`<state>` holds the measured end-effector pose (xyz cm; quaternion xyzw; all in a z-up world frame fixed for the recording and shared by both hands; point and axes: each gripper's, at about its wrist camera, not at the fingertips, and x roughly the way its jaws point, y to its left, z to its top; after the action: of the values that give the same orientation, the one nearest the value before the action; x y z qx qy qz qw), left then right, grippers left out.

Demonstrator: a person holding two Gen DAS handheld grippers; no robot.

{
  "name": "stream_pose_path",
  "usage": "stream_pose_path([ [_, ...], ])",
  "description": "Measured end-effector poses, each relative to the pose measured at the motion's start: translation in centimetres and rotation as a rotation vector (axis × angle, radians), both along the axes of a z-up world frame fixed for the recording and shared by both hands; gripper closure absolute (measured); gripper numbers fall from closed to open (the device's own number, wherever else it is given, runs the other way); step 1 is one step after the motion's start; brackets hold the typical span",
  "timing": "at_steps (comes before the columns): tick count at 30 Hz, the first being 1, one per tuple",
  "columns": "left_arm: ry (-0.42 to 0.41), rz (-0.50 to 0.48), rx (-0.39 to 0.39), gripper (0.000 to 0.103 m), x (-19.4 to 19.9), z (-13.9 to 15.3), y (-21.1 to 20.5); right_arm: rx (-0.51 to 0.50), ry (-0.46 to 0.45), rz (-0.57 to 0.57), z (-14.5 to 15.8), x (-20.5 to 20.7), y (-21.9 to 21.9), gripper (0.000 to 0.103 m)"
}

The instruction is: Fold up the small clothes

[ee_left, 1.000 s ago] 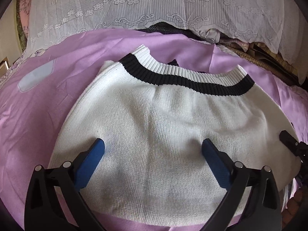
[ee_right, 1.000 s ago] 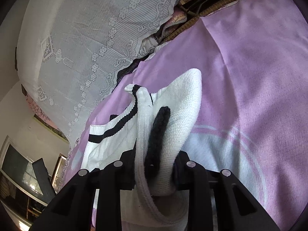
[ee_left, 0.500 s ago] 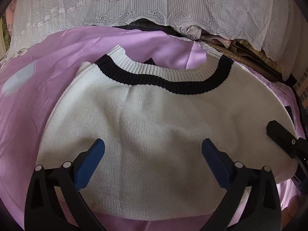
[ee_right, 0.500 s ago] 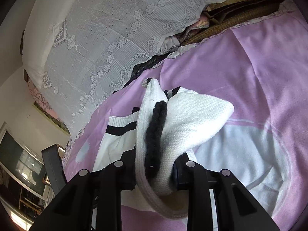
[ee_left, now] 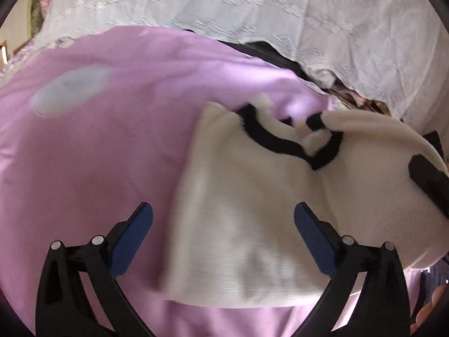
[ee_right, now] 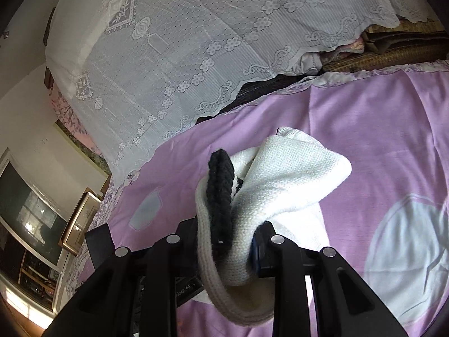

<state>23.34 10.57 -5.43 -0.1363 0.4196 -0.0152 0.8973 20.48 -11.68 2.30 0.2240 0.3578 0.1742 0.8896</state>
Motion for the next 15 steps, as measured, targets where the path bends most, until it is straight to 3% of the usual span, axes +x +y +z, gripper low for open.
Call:
stream_pose_path([
  [3, -0.028, 0.052, 0.114, 0.005, -1.0, 0.7, 3.4, -0.006, 0.006, 0.031, -0.1, -0.2, 2.8, 0.076],
  [5, -0.030, 0.094, 0.135, 0.005, -1.7, 0.6, 6.0, -0.021, 0.012, 0.044, -0.5, -0.1, 4.5, 0.076],
  [12, 0.026, 0.150, -0.085, 0.005, -2.2, -2.1, 12.2, -0.099, 0.059, 0.058, -4.0, -0.4, 9.3, 0.076],
  [15, 0.003, 0.133, -0.059, 0.005, -2.3, -1.8, 11.6, -0.151, 0.060, 0.078, -5.2, -0.8, 10.6, 0.076],
])
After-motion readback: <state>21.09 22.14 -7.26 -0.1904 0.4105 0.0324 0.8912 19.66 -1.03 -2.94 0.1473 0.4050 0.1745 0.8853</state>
